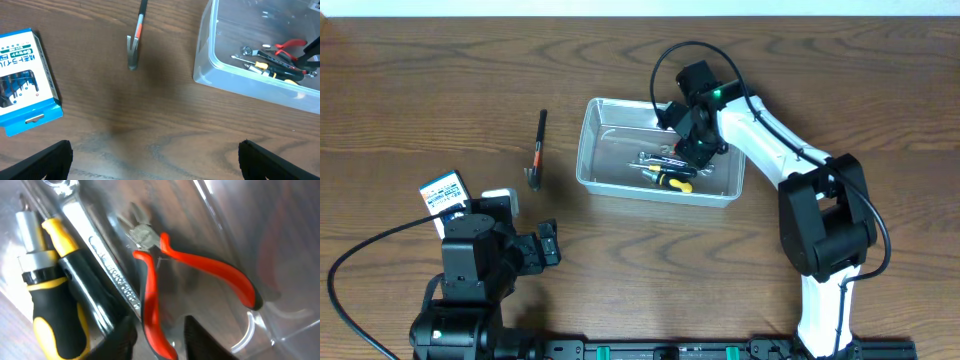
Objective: Pack container
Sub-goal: 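Carry the pliers into the clear container and open the right gripper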
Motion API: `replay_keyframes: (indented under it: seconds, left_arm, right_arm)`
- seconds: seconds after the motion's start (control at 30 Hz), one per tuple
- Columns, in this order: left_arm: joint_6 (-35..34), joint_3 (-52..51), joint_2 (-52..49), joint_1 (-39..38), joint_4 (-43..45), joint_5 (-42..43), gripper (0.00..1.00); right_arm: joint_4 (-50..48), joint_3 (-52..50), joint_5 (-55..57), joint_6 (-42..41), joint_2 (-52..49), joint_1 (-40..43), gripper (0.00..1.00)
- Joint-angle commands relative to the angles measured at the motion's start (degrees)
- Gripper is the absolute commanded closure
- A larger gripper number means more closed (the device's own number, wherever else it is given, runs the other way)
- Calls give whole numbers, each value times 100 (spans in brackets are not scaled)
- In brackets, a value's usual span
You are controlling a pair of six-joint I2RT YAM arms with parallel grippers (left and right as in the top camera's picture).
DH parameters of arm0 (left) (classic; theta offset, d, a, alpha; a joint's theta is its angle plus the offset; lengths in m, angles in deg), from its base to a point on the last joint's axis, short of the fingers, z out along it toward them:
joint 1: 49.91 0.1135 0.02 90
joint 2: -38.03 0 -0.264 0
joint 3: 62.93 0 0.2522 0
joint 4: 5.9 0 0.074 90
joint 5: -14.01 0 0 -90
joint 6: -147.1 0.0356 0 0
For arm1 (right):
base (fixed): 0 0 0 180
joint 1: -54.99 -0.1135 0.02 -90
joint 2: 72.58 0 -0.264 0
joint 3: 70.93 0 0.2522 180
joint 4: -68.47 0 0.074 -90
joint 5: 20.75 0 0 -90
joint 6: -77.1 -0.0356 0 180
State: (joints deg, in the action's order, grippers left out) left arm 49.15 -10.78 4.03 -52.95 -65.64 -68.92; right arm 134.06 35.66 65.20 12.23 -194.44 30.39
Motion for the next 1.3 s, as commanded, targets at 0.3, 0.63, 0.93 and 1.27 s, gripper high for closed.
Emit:
replay_keyframes:
  seconds: [0.3,0.63,0.93,1.27]
  left_arm:
    - [-55,107,2,24,15,-66,2]
    - [-55,107,2,24,15,-66,2]
    - [-55,107,2,24,17,-66,2]
    - [-55,107,2,24,17,-66,2]
  right_arm:
    - [-262,59,662,-745,278,304,99]
    - [-575,59,1073,-938,278,411,99]
    - [-898,59,1508,-1014,278,417,99]
    - [-1217,59,1655,-1012,278,417,97]
